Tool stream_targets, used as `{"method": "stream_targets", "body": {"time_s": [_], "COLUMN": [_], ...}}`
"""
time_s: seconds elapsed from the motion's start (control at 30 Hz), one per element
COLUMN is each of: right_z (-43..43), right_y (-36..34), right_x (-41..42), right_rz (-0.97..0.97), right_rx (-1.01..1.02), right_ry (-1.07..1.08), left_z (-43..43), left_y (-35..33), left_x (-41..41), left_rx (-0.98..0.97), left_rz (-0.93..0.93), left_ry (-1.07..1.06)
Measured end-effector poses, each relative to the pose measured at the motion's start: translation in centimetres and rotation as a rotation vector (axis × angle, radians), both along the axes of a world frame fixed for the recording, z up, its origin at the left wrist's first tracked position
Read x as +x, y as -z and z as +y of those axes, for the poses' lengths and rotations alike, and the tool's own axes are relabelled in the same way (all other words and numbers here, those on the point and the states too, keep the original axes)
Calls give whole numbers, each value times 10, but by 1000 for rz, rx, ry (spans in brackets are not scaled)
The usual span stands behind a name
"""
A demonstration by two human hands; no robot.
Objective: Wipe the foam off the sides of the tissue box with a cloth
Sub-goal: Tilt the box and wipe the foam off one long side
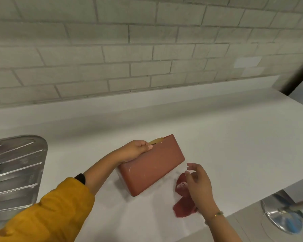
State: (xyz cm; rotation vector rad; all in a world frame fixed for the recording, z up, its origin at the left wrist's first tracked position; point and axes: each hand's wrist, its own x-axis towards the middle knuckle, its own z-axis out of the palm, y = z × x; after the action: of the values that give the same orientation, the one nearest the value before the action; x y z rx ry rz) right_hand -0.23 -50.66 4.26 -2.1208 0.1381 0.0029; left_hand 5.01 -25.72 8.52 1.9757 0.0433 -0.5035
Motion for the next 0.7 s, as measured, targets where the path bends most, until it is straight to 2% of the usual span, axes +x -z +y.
{"method": "stream_targets", "body": {"time_s": [0.07, 0.17, 0.2, 0.27, 0.4, 0.5, 0.7], "right_z": [8, 18, 19, 18, 13, 16, 35], "right_y": [0, -3, -4, -7, -13, -23, -28], "right_x": [3, 11, 12, 15, 15, 11, -13], "right_rz": [104, 466, 534, 562, 425, 336, 295], "right_rx": [186, 745, 915, 1116, 1261, 1280, 1173], "right_ry": [59, 54, 52, 89, 89, 68, 50], "left_z": [-2, -2, -2, -1, 10, 14, 15], "left_y": [-4, -11, -13, -19, -34, -44, -43], "left_x": [-1, -4, -5, -8, -11, -12, -23], "left_rx": [-2, 8, 8, -36, -339, -328, -406], "left_rz": [-9, -14, -10, -5, 72, 44, -98], "left_ry": [-5, 42, 60, 83, 75, 135, -37]}}
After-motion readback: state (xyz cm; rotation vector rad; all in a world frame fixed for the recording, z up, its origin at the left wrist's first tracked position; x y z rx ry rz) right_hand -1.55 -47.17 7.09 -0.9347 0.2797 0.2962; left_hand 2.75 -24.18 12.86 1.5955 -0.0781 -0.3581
